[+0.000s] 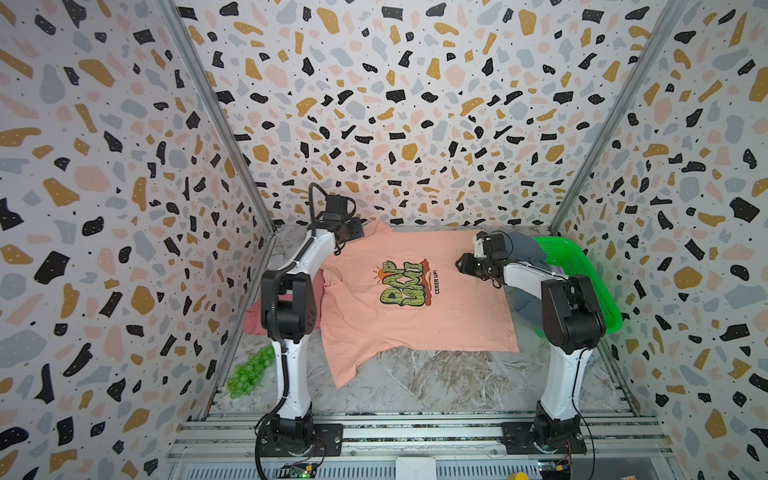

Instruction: Fold and stack the t-shirts

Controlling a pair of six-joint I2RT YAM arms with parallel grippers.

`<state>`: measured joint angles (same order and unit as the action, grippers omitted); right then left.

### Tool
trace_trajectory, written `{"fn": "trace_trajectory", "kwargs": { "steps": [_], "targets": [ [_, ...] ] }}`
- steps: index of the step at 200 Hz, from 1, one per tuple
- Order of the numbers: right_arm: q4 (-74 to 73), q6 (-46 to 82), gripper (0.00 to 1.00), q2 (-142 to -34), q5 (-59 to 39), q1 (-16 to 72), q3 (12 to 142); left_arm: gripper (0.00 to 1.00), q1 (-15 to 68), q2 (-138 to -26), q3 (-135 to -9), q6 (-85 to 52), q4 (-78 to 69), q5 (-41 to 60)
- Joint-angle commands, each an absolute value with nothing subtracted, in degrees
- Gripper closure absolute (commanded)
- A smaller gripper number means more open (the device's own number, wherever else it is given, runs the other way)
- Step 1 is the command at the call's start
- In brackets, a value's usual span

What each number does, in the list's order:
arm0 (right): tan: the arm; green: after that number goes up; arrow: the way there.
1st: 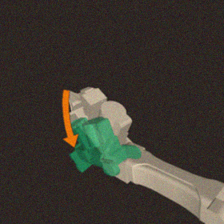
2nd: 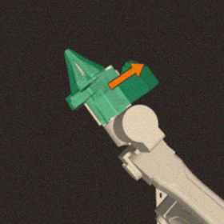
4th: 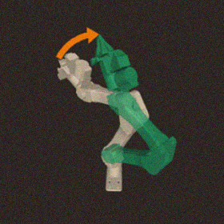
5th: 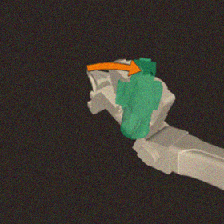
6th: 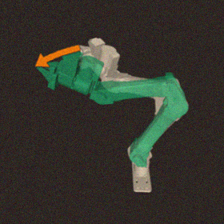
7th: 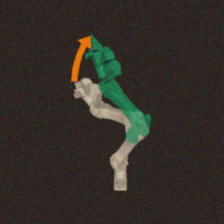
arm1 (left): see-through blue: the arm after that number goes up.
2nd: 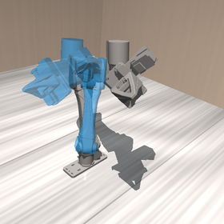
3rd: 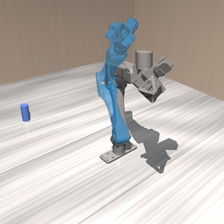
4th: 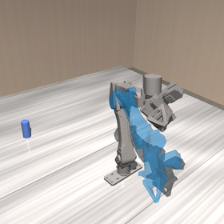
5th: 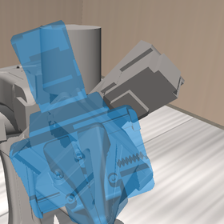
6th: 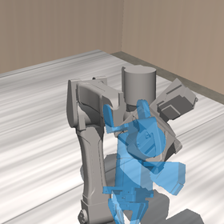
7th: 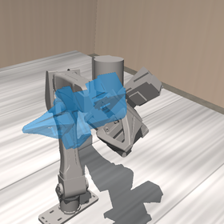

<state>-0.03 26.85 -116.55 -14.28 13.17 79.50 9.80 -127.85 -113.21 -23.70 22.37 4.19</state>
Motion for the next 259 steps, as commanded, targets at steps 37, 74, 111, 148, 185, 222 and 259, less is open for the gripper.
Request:
{"fn": "trace_trajectory", "kwargs": {
  "steps": [37,74,111,148,185,222,259],
  "targets": [
    [3.88,27.14,0.52,-120.15,-12.01,13.1,82.18,0.42,8.88,-135.08,-115.33,-28.08,22.21,7.38],
    [5.53,27.24,0.52,-121.76,-11.34,13.1,81.64,0.42,8.88,-135.26,-109.53,-29.24,20.08,6.68],
    [6.12,27.94,0.51,-126.82,-11.0,12.84,85.51,0.42,8.88,-139.42,-111.96,-30.4,19.3,6.81],
    [11.23,27.27,0.52,-135.54,-9.96,11.64,97.3,0.41,8.88,-147.02,-121.86,-31.77,19.25,8.29],
    [15.34,26.79,0.52,-140.27,-10.03,10.2,108.03,0.42,8.71,-150.99,-132.81,-32.56,19.43,11.12],
    [17.07,23.8,0.51,-133.58,-9.85,10.85,106.38,0.41,8.67,-138.63,-125.01,-30.47,14.79,11.15],
    [8.69,19.82,0.42,-115.43,-12.47,11.49,88.45,0.39,9.33,-120.39,-107.35,-27.84,14.81,11.4]
  ]
}}
